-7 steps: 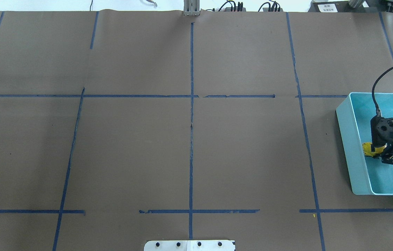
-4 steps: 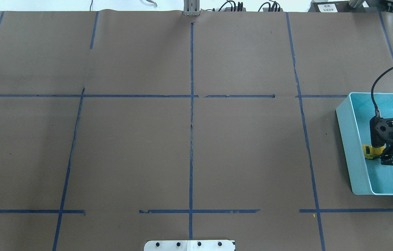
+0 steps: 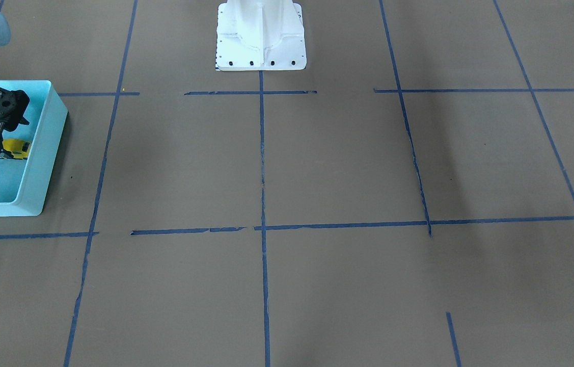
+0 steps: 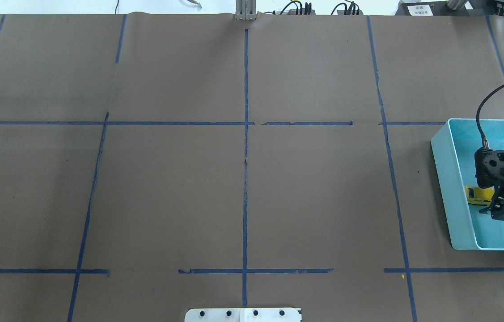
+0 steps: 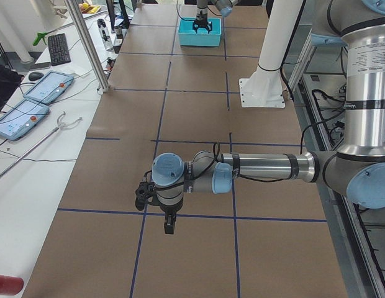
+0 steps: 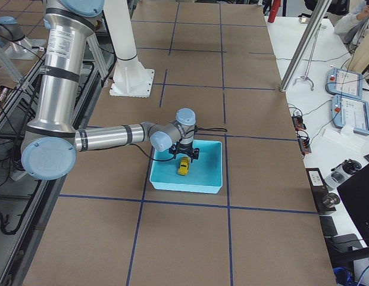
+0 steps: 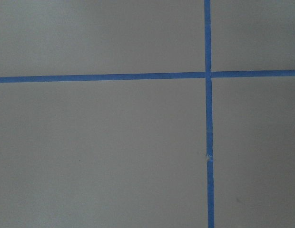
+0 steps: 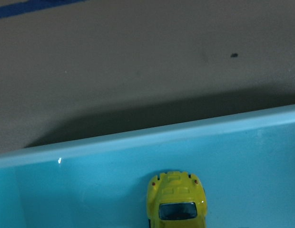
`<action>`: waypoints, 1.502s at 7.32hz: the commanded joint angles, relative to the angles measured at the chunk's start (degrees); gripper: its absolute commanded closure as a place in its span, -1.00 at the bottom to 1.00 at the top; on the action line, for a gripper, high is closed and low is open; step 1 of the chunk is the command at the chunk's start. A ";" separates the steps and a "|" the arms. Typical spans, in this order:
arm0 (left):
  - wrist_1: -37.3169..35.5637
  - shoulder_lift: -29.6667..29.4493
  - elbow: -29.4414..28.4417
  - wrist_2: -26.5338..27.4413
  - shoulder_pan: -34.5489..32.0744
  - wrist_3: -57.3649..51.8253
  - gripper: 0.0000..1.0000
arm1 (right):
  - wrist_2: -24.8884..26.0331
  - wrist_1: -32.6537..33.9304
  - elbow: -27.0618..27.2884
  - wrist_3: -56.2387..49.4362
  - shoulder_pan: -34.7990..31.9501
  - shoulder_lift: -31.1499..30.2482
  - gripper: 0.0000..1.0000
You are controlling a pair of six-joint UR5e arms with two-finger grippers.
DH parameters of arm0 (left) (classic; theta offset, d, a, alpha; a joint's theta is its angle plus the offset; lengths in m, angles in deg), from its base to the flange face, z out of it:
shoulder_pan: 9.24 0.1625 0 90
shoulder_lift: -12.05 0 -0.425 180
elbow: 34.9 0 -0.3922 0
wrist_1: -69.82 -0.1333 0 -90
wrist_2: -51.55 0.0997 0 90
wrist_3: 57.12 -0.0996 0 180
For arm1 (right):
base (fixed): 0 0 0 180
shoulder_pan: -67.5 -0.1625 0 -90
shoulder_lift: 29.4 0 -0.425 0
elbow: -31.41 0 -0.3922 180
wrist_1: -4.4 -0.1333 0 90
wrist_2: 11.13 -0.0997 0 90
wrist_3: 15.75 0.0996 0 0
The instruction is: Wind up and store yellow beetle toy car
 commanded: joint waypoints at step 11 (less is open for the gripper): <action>0.09 -1.64 -0.62 2.11 0.27 0.09 -0.99 | -7.53 27.34 2.55 38.18 -36.42 -0.55 -1.00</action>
